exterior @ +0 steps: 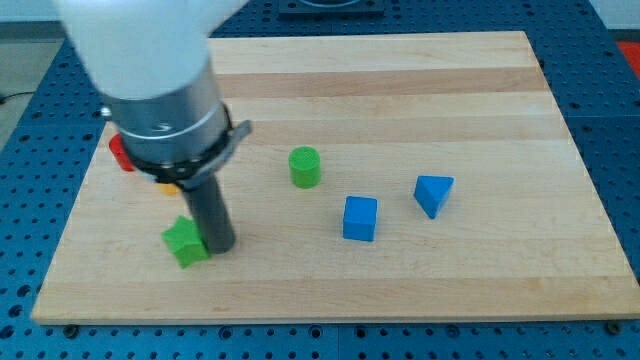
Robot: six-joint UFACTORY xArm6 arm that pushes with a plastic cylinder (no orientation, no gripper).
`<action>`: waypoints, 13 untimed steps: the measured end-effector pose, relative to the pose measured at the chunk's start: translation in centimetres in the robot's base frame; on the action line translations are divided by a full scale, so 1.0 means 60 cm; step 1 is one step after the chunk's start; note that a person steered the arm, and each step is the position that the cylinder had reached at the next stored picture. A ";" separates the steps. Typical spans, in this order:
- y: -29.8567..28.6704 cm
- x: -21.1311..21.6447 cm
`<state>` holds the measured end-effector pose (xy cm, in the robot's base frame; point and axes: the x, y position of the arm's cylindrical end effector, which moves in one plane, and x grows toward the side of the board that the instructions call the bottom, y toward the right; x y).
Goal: Move the green circle to the right of the green star
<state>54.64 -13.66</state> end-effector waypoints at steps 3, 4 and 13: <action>-0.053 -0.010; 0.063 -0.048; 0.007 -0.089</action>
<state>49.30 -13.25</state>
